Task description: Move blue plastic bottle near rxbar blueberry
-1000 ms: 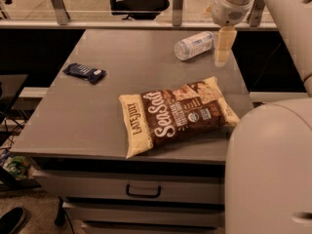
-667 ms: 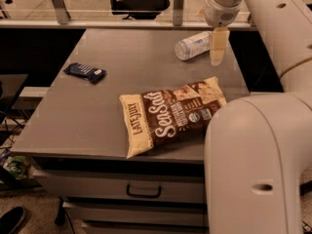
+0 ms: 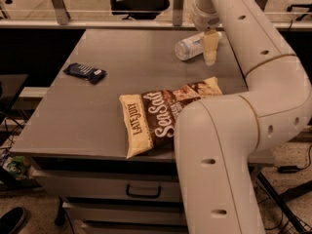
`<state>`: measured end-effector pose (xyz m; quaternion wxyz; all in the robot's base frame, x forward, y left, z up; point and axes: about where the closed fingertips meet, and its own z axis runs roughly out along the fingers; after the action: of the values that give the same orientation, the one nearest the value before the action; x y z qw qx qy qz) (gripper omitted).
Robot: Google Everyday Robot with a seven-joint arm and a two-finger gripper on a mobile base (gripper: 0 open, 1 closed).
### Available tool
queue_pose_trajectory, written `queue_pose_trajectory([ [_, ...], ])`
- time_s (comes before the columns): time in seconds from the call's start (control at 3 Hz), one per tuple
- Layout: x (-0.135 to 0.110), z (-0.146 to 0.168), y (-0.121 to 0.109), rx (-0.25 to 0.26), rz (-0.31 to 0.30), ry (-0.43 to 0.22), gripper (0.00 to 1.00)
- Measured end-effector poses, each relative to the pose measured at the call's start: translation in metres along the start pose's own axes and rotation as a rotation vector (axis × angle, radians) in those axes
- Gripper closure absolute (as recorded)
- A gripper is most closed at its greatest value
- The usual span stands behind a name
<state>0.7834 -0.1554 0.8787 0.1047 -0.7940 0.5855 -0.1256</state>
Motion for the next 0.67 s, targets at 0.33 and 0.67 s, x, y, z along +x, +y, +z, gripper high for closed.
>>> queue_pose_trajectory([
  [0.33, -0.008, 0.012, -0.009, -0.008, -0.039, 0.021, 0.00],
  [0.67, -0.017, 0.022, -0.015, -0.024, -0.077, 0.040, 0.00],
])
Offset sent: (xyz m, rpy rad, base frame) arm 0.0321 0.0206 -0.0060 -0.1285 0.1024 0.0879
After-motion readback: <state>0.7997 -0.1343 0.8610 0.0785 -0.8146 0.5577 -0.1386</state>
